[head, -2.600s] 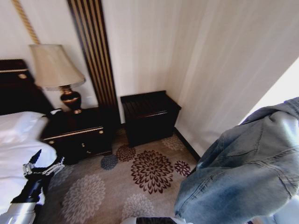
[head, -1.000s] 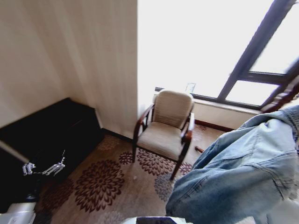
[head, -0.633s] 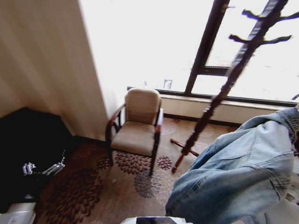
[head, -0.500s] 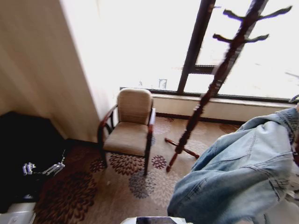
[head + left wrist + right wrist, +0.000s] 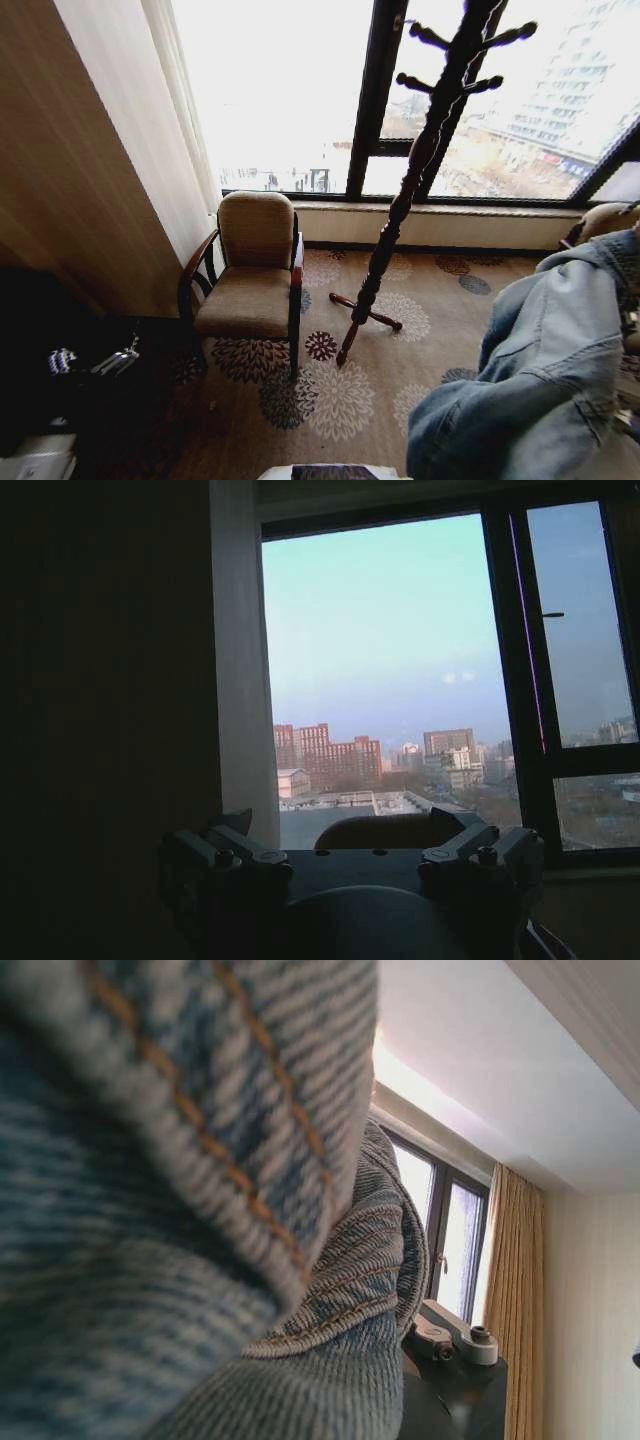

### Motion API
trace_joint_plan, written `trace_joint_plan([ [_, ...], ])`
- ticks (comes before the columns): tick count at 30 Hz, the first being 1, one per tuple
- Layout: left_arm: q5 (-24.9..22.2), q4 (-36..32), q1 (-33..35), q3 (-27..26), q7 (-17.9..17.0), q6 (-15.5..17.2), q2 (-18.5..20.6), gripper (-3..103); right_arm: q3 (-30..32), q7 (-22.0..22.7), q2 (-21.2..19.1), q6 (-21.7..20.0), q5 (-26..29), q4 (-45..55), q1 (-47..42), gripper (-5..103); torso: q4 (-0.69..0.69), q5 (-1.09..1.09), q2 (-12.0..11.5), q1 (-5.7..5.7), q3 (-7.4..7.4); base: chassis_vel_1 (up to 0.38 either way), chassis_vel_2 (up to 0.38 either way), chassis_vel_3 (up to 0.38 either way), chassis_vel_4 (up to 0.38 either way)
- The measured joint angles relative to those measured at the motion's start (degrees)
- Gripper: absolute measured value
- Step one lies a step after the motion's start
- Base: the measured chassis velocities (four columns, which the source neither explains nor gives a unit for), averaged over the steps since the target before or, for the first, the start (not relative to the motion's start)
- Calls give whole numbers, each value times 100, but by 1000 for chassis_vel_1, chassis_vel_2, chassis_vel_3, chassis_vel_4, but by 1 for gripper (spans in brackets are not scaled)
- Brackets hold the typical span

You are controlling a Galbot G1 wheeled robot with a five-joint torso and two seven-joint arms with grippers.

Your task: Pick up the clothes from the bed and hang them on the clothes hanger.

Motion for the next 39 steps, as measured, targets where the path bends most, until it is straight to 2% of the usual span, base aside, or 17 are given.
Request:
trace_joint_plan([
  [5, 0, -1, 0, 1, 0, 0, 0, 100, -39, 3, 28, -48, -47, -1, -25, 22, -2, 8, -1, 0, 1, 0, 0, 0, 0],
  [16, 0, 0, 1, 0, -3, 0, 0, 100, -42, 16, 11, -70, -42, 0, -25, 22, -2, 2, 1, -1, 0, -30, 42, 27, -34],
  [30, 0, 0, 0, 1, -4, 0, 0, 100, 39, 20, -42, -85, 14, -3, -33, 22, -4, 2, -1, 4, 1, -238, 208, 211, -211],
  [34, 0, 0, 1, 1, -3, 0, 0, 100, 34, 23, -42, -85, 11, -3, -41, 22, 1, 5, -2, 5, 2, -224, 241, 241, -223],
  [39, 0, 0, 0, 1, -3, 0, 0, 100, 12, 23, -3, -86, -20, -3, -81, 22, -4, -1, -1, 4, 1, -220, 218, 220, -241],
])
